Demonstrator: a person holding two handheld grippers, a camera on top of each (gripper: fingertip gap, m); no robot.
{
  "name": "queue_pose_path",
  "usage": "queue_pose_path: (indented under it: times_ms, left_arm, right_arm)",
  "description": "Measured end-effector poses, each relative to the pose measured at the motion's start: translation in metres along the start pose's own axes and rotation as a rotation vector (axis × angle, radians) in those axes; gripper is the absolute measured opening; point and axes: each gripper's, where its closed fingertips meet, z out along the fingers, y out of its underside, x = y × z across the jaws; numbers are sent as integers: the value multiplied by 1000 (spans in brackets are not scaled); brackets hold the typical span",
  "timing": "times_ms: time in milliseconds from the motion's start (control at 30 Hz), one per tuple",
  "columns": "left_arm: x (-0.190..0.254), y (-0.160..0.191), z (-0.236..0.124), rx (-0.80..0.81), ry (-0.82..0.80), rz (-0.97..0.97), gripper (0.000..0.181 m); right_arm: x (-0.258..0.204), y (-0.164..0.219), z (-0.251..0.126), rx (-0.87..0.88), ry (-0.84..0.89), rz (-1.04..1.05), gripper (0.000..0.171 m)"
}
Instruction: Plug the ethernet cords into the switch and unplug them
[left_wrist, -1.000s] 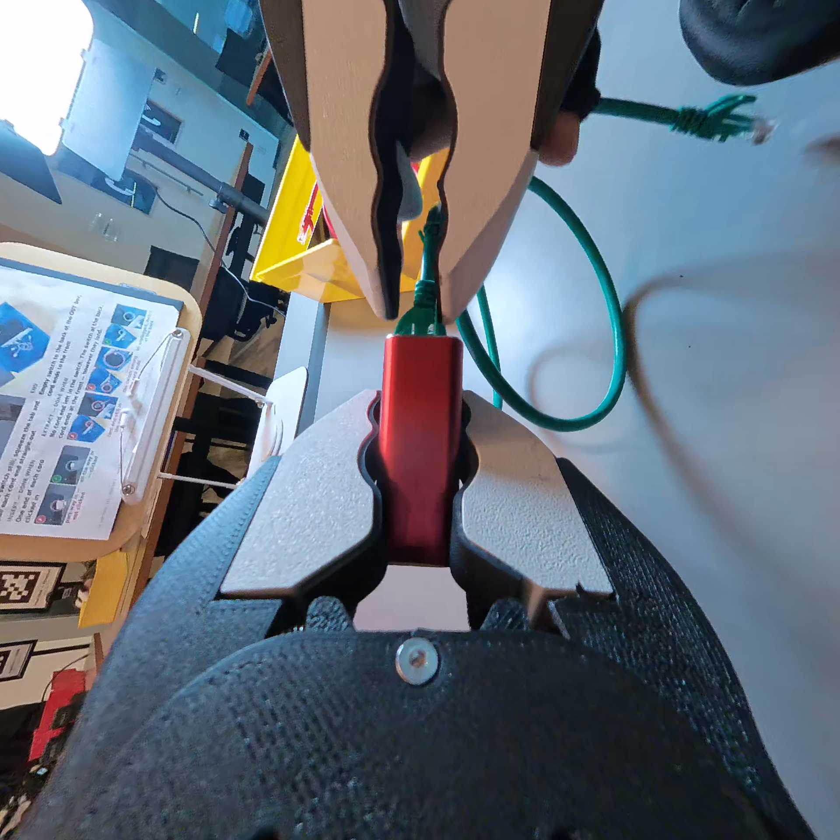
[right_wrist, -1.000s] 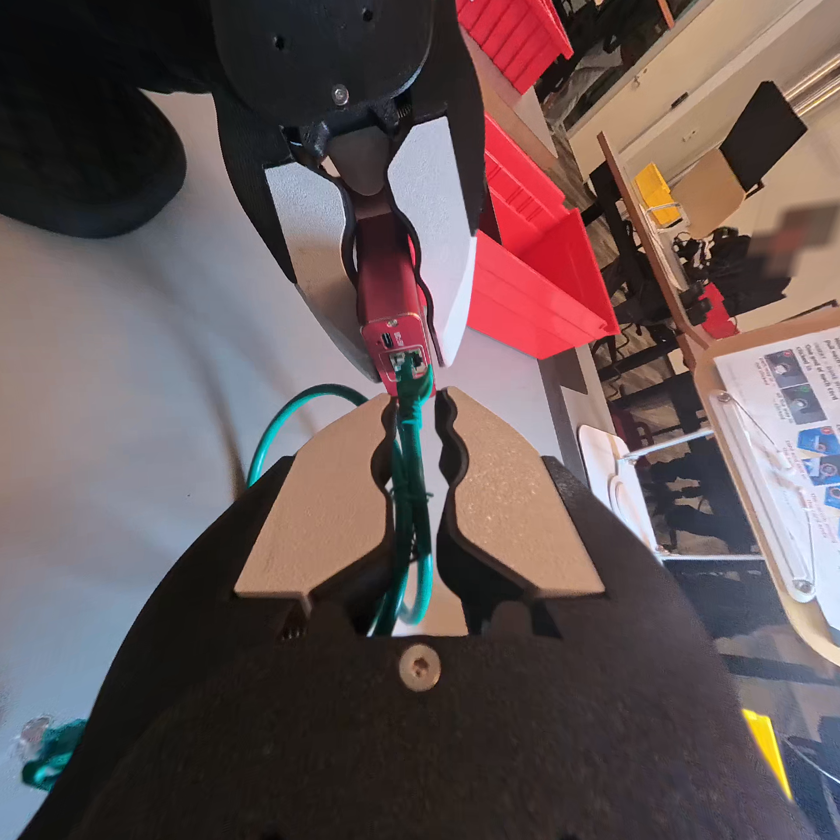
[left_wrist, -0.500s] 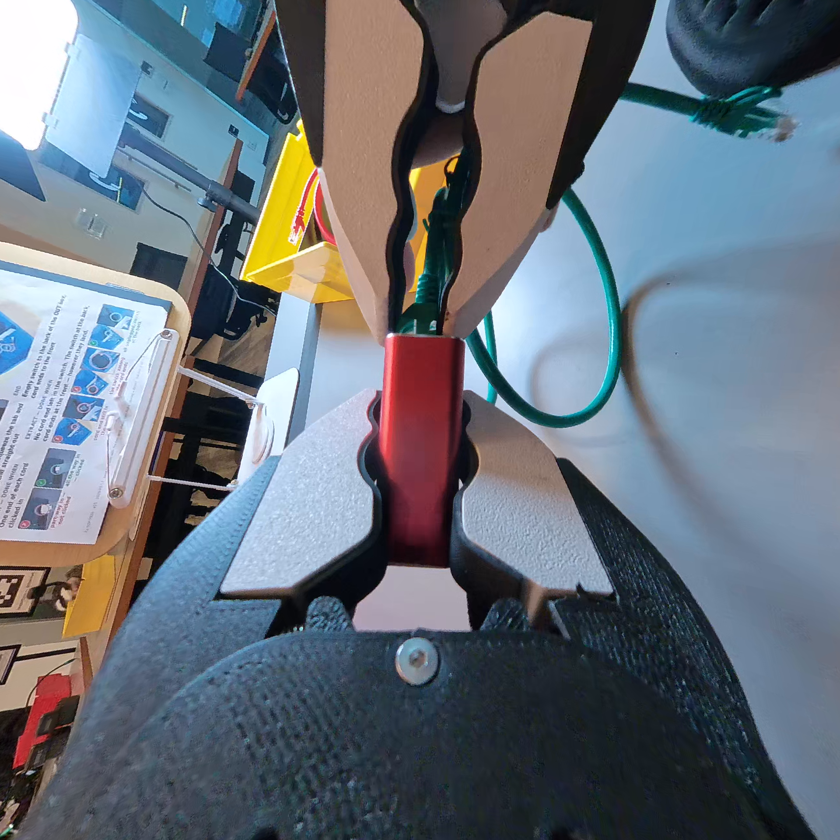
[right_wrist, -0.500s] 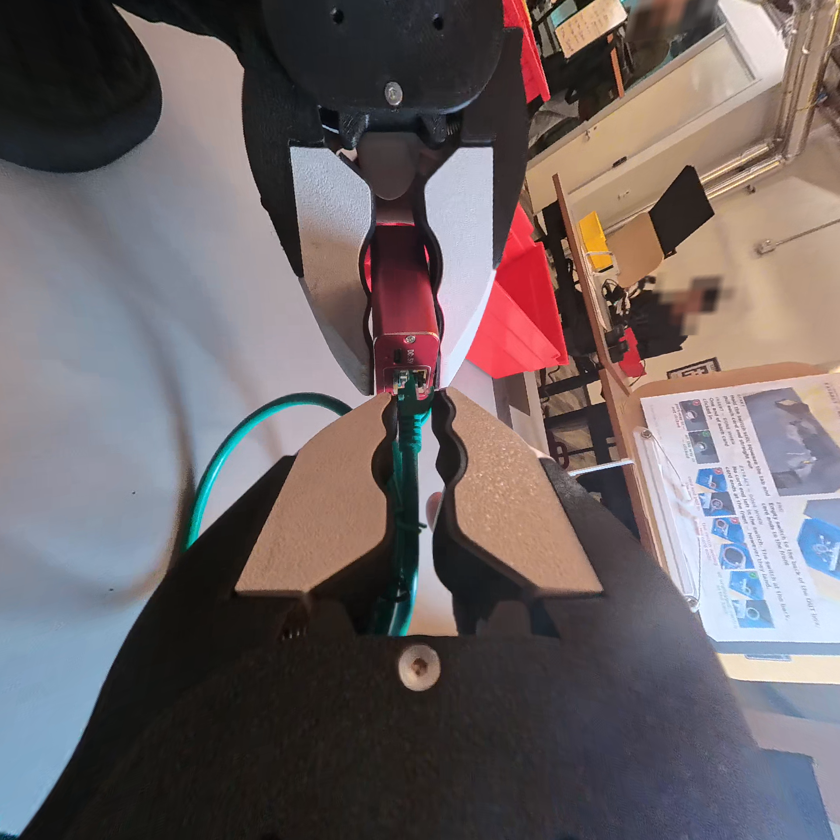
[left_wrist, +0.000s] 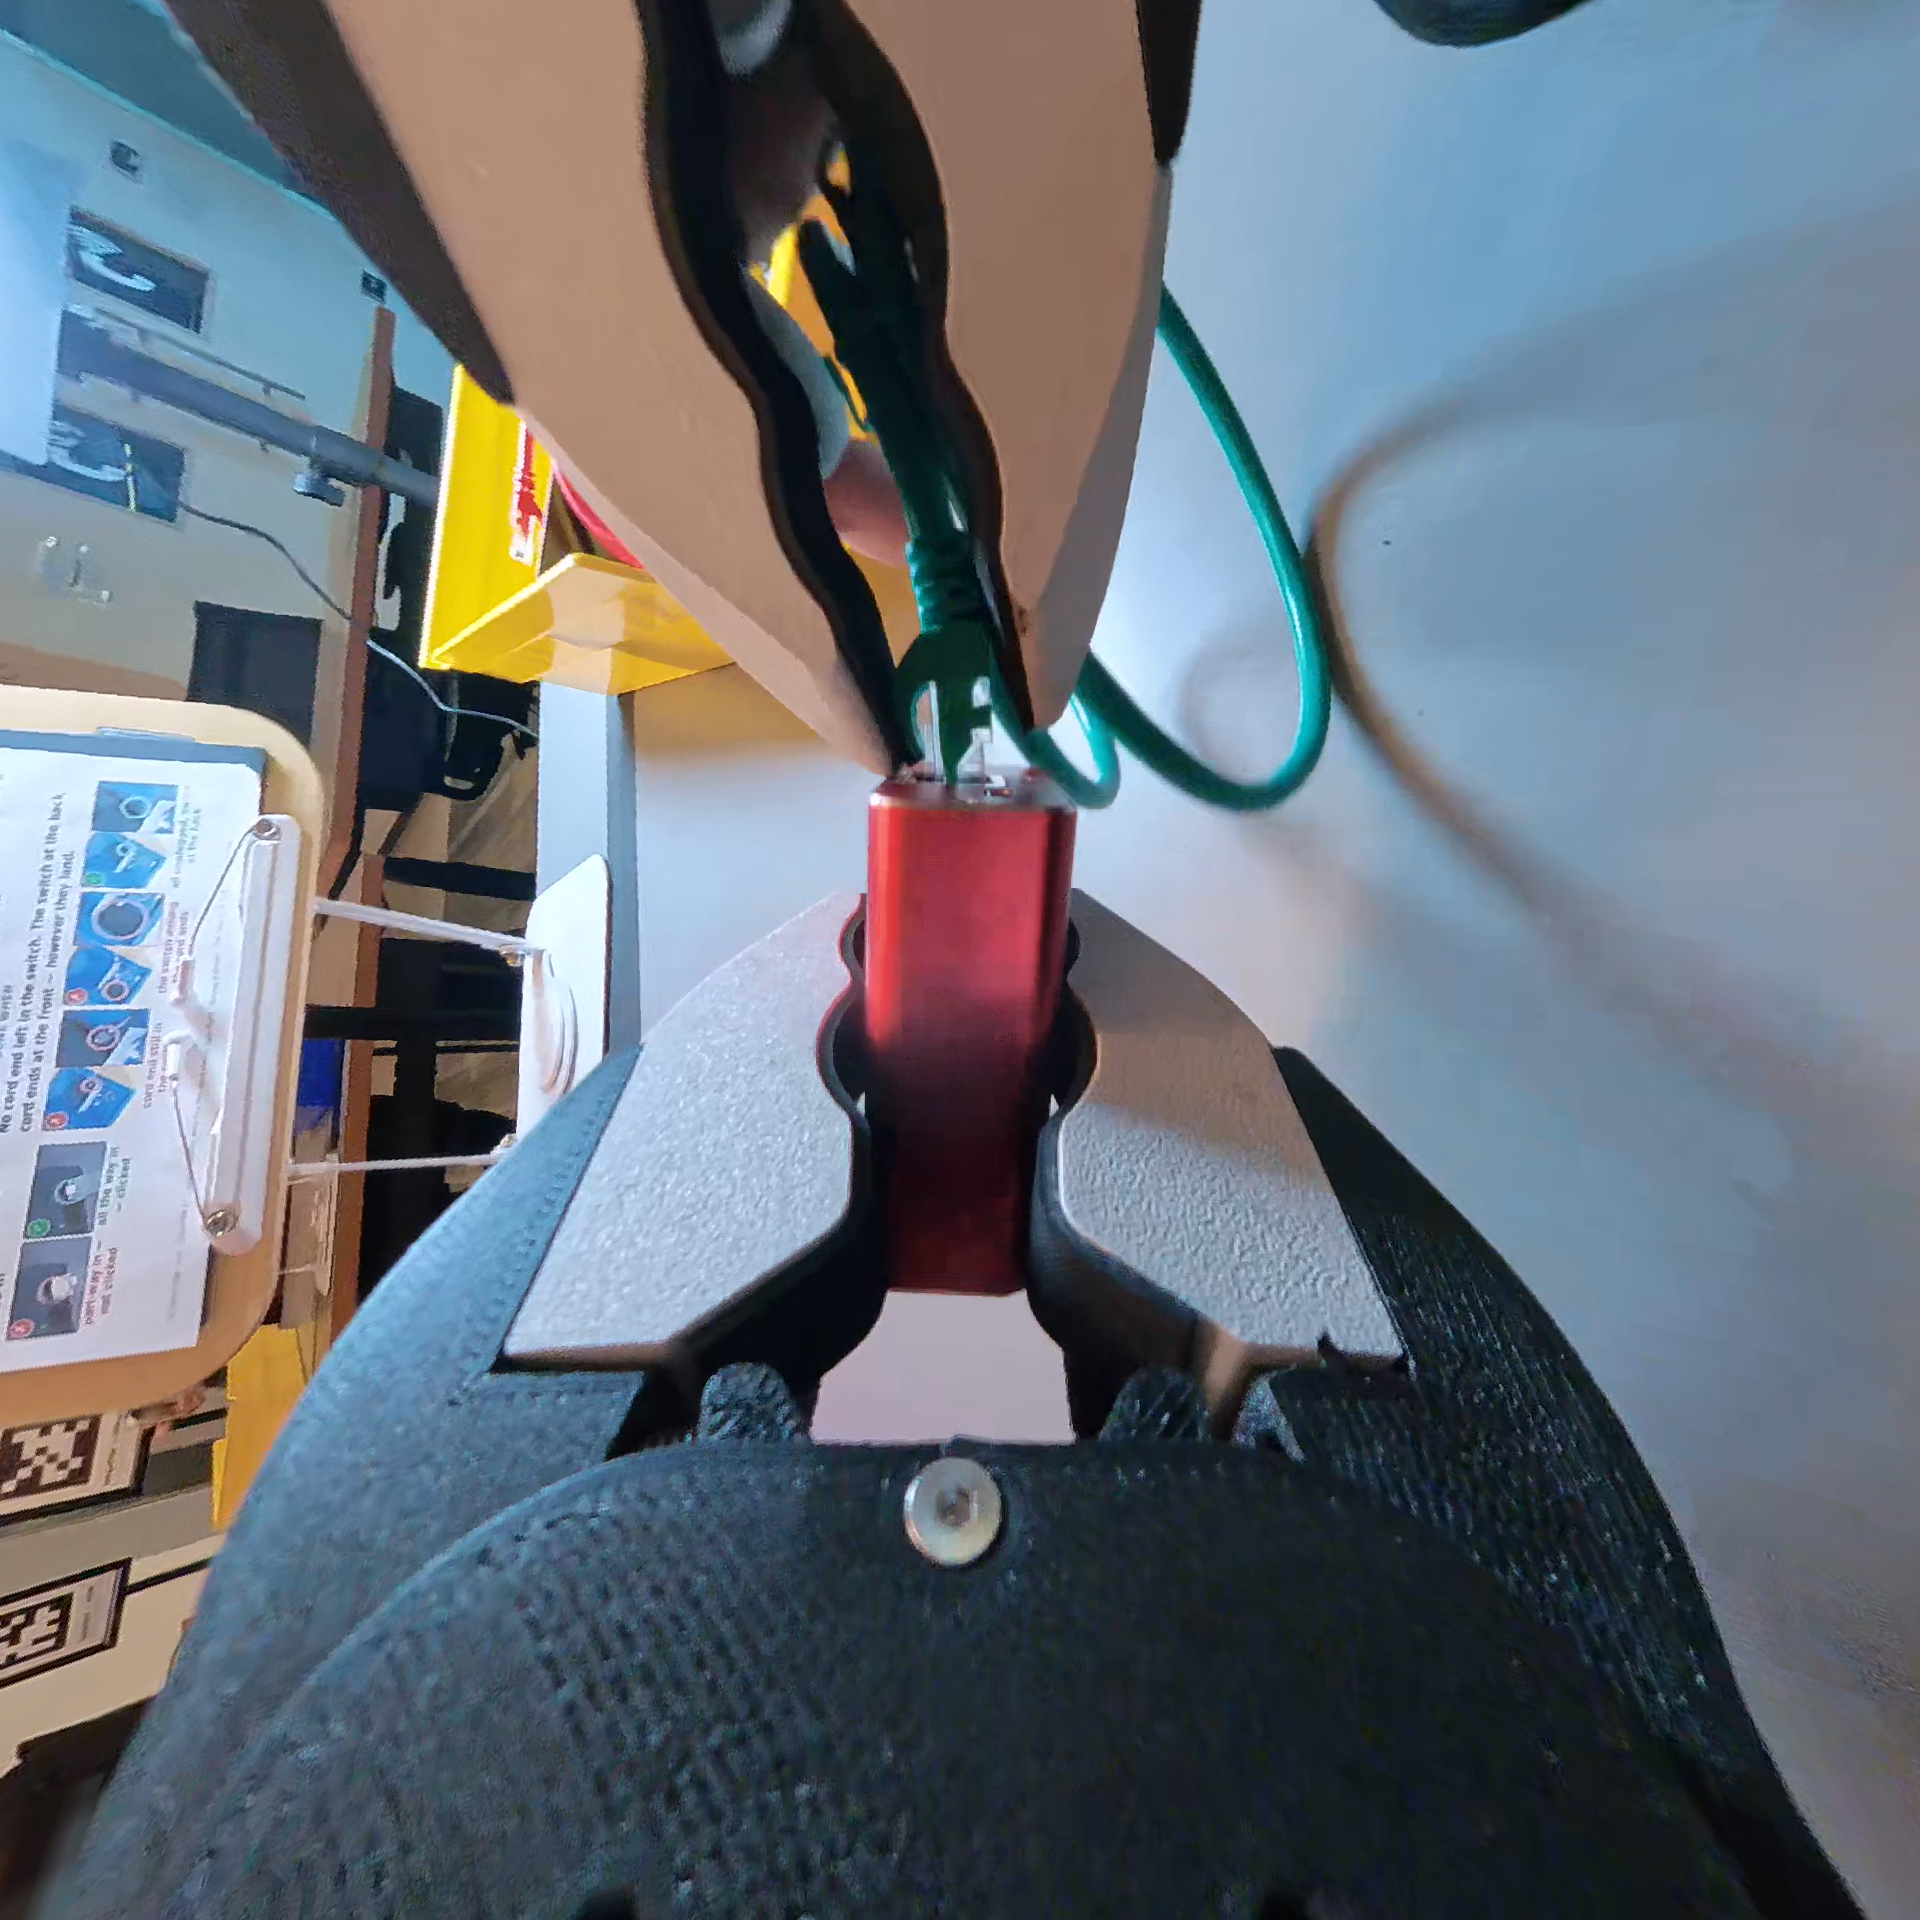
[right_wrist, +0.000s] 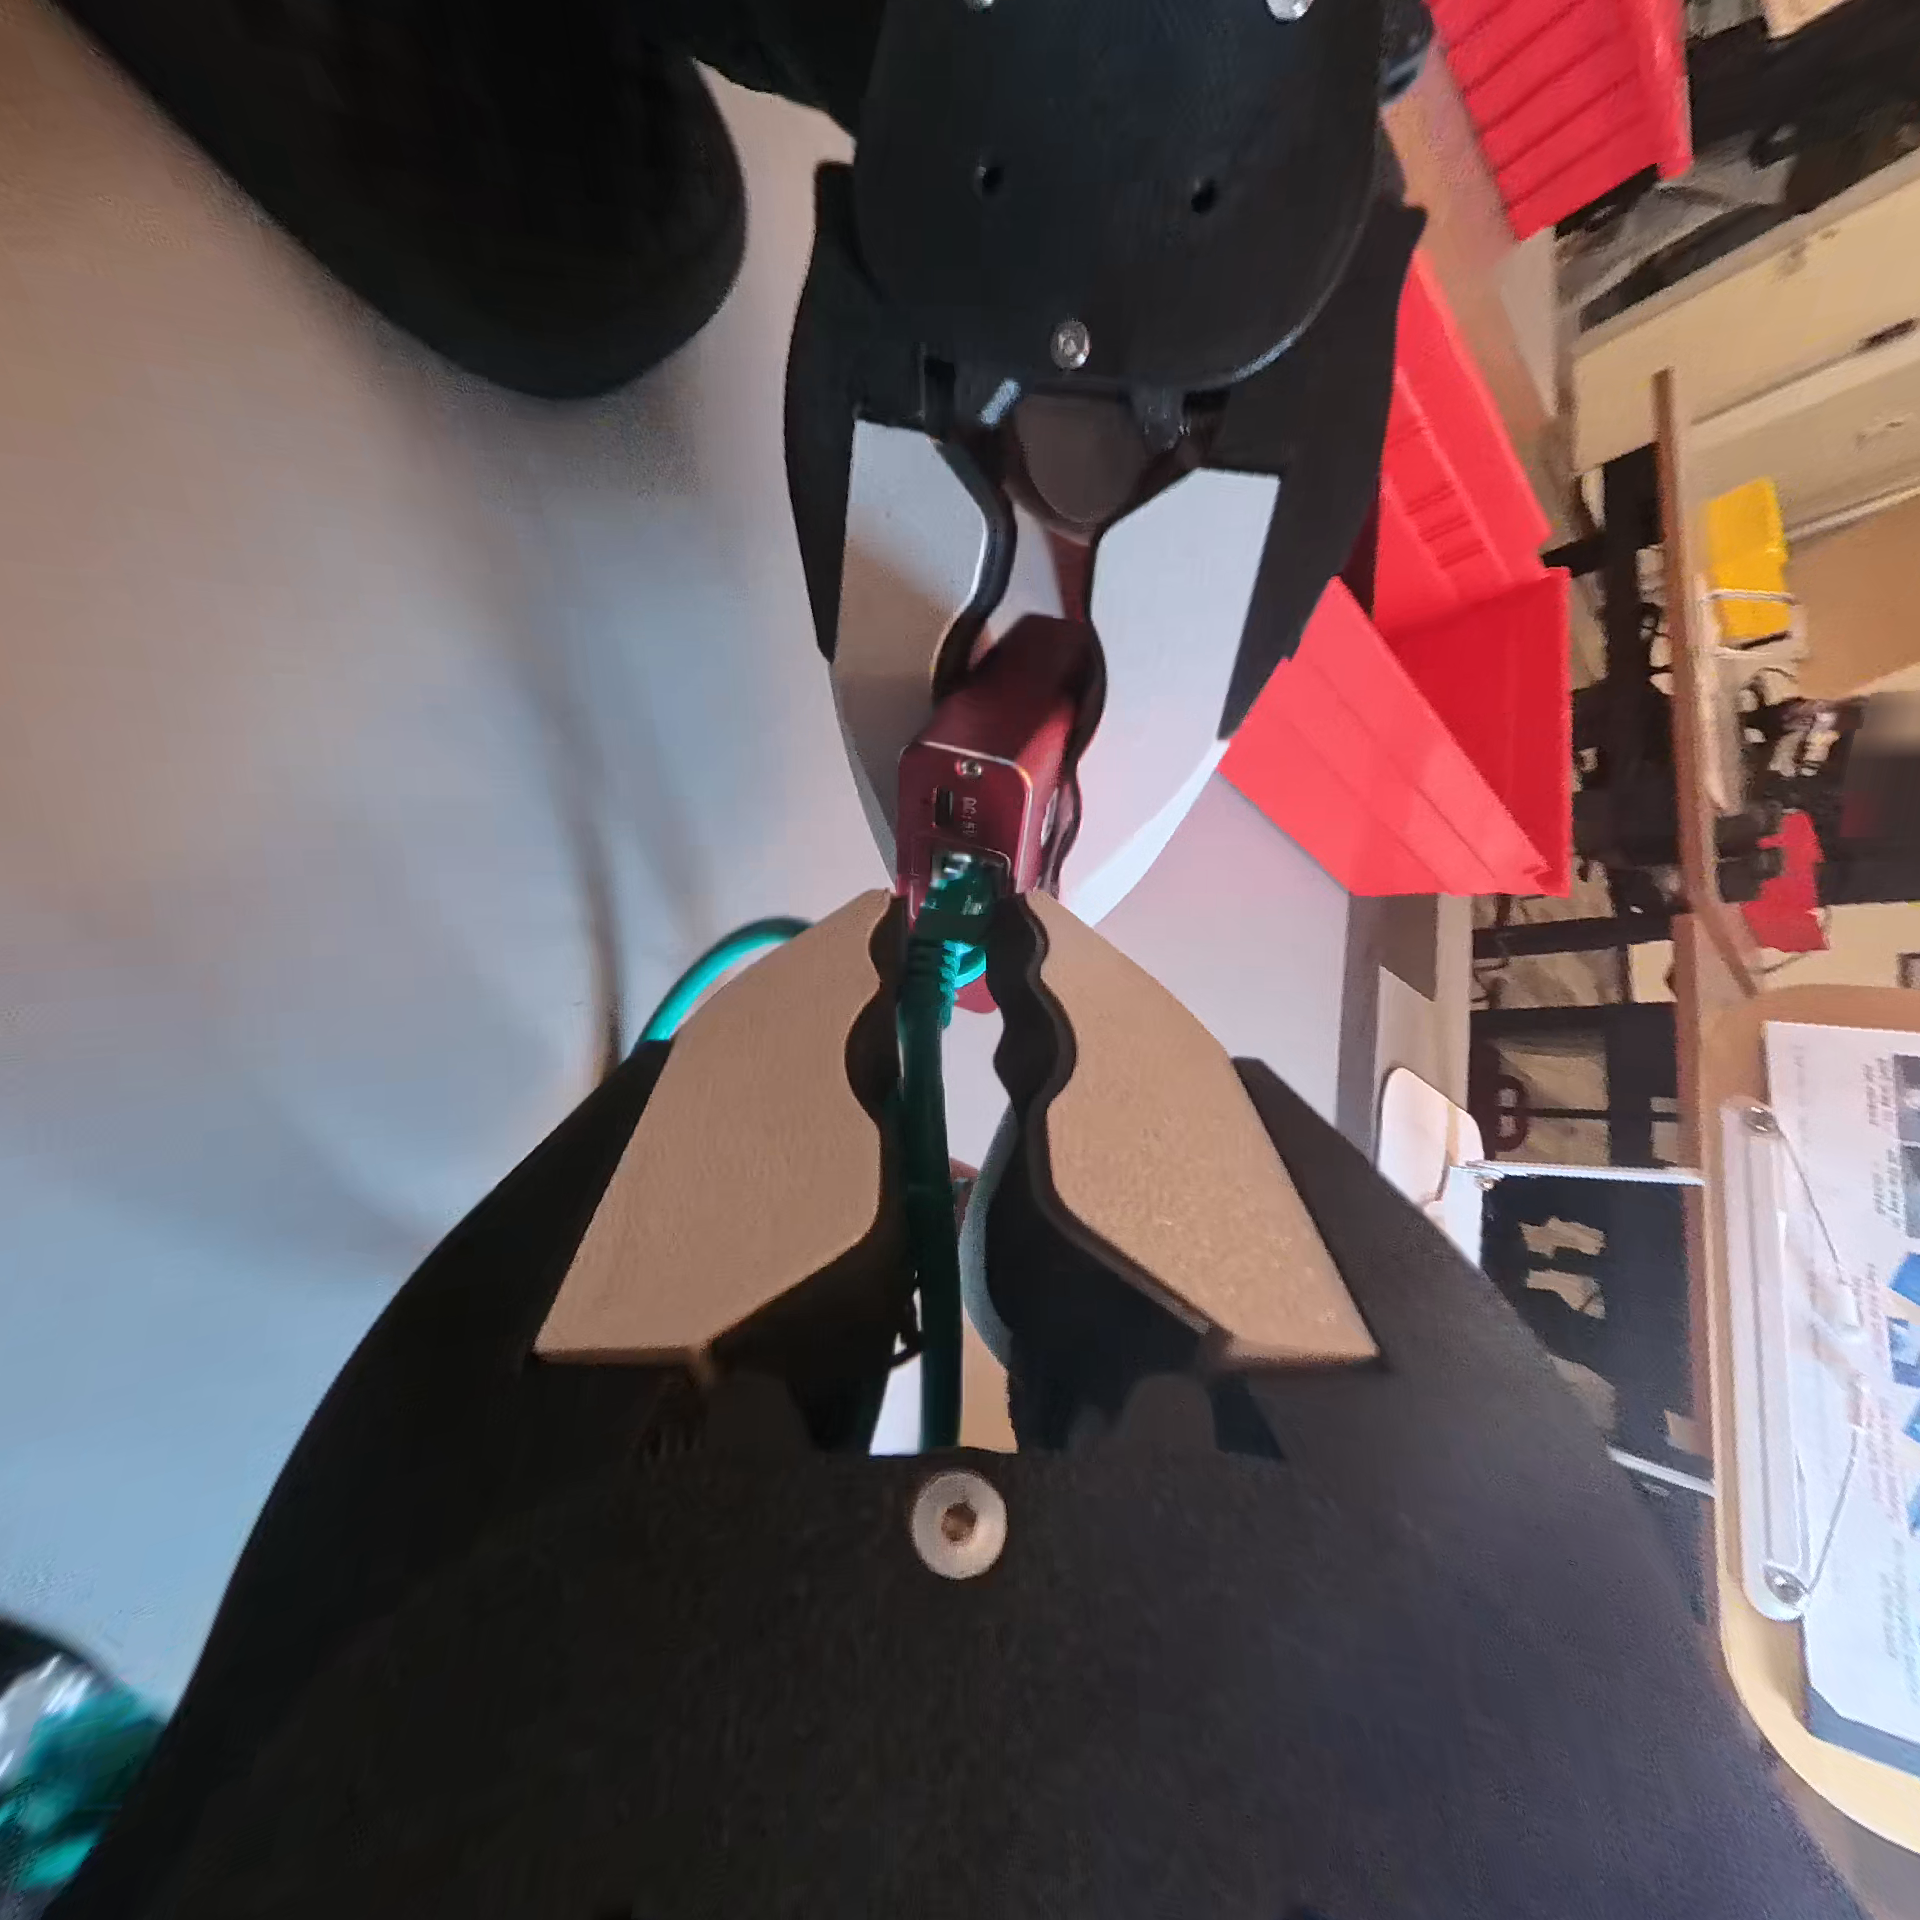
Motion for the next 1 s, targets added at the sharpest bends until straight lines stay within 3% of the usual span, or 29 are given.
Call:
queue_pose_path:
  times_ms: [533,600,667,833,1000]
  left_arm:
    - [-7,-29,6,92,55,-189,30]
    - [-14,6,6,-49,4,-191,29]
    - [-19,21,-3,-13,-2,-317,29]
    - [-51,8,-18,70,-131,-399,29]
    - [-45,18,-11,59,-143,-425,29]
  right_arm:
    - [5,7,-33,74,-88,155,13]
    - [8,11,-51,121,-109,219,12]
    - [24,28,-69,77,-4,222,13]
    - [85,60,-119,-49,235,218,14]
    - [156,113,-156,-182,423,272,14]
